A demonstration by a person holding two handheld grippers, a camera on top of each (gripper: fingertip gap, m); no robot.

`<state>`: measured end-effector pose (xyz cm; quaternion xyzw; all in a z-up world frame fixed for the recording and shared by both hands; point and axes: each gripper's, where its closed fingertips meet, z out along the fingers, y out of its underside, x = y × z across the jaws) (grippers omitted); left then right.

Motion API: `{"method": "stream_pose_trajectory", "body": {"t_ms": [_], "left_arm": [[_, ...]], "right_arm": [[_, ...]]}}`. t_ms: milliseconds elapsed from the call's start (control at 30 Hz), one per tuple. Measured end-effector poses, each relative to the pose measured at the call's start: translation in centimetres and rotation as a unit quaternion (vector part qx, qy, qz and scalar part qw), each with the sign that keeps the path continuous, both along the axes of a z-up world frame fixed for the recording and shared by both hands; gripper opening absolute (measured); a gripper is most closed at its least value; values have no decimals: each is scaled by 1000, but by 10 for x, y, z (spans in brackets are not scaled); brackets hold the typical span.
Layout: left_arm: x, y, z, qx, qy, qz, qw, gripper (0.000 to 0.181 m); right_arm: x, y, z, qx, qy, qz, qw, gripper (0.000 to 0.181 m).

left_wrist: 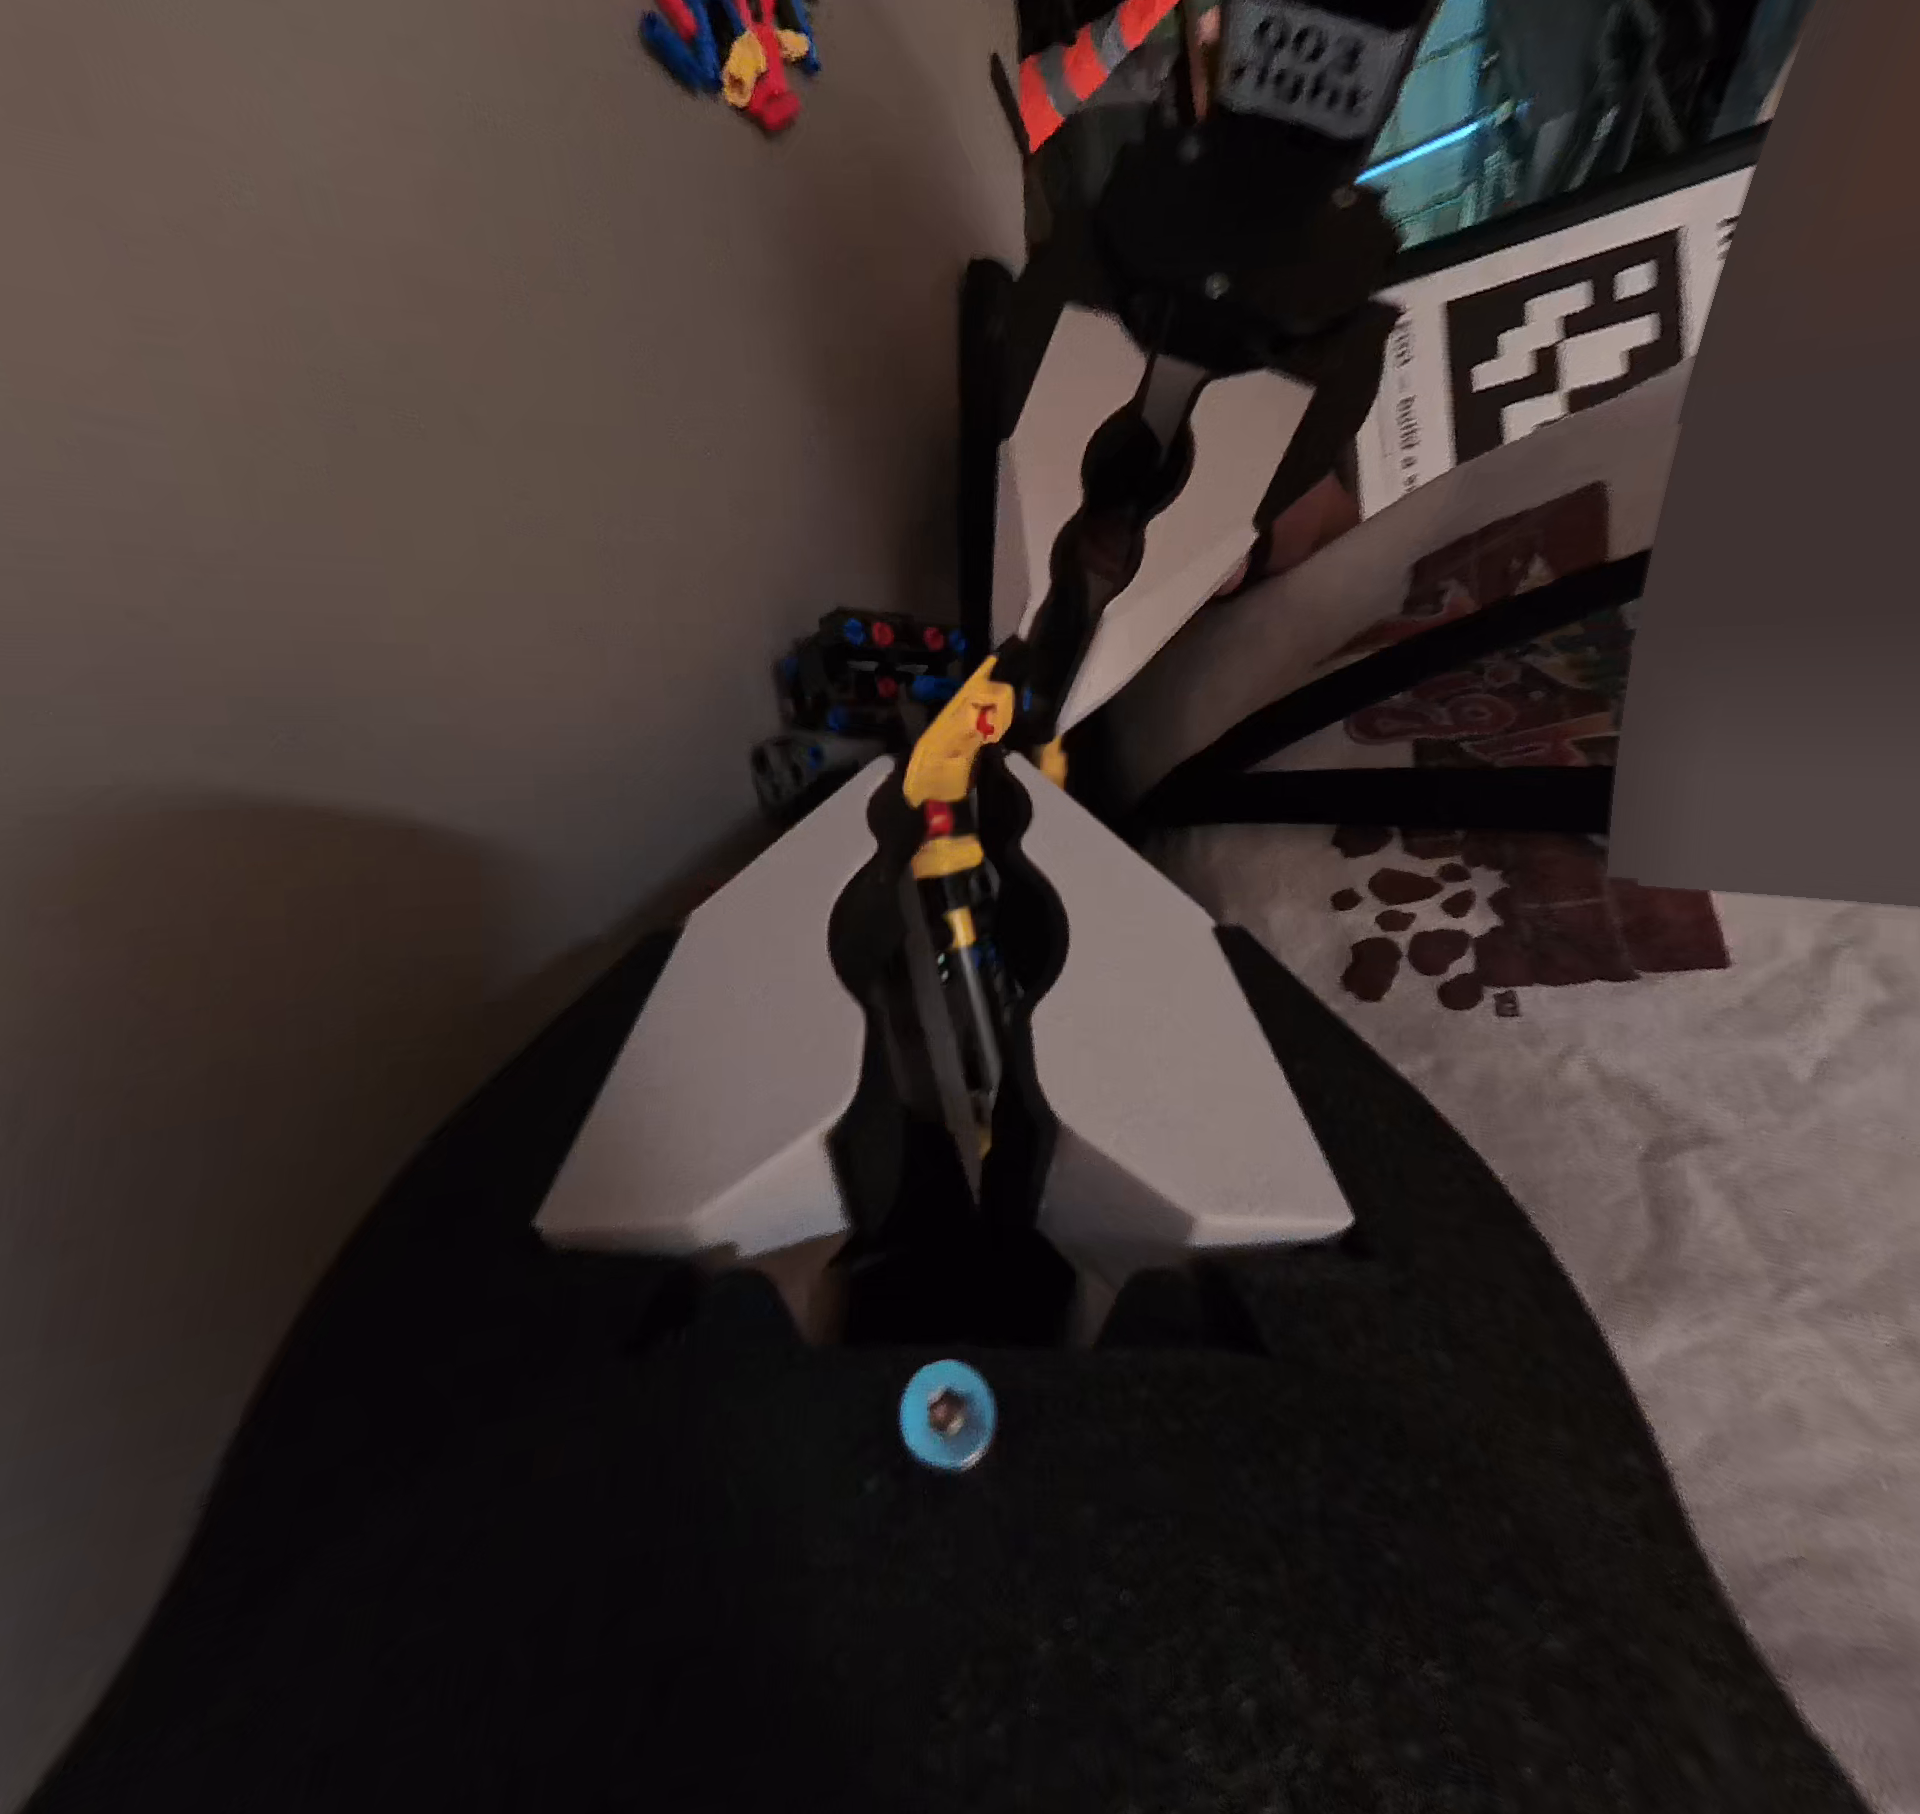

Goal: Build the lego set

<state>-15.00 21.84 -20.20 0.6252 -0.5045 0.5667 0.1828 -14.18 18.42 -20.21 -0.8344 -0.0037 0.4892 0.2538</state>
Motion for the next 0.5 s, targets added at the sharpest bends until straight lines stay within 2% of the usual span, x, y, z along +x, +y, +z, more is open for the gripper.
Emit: {"method": "stream_pose_trajectory", "body": {"t_ms": [167, 233, 333, 367, 500], "left_arm": [[0, -5, 11, -70, -12, -6, 997, 3], [-2, 1, 11, -100, -2, 3, 995, 3], [-7, 13, 22, -153, -20, 11, 988, 3], [-10, 15, 22, -160, -21, 9, 987, 3], [-9, 32, 38, -222, -57, 53, 972, 4]], "right_arm": [[-1, -6, -1, -2, 6, 6, 1000, 11], [4, -12, -1, -14, 14, 8, 1000, 24], [12, -17, -3, -39, 26, -23, 999, 41], [12, -18, -6, -48, 23, -29, 998, 51], [-1, -7, -8, -61, 45, -50, 996, 72]]}}
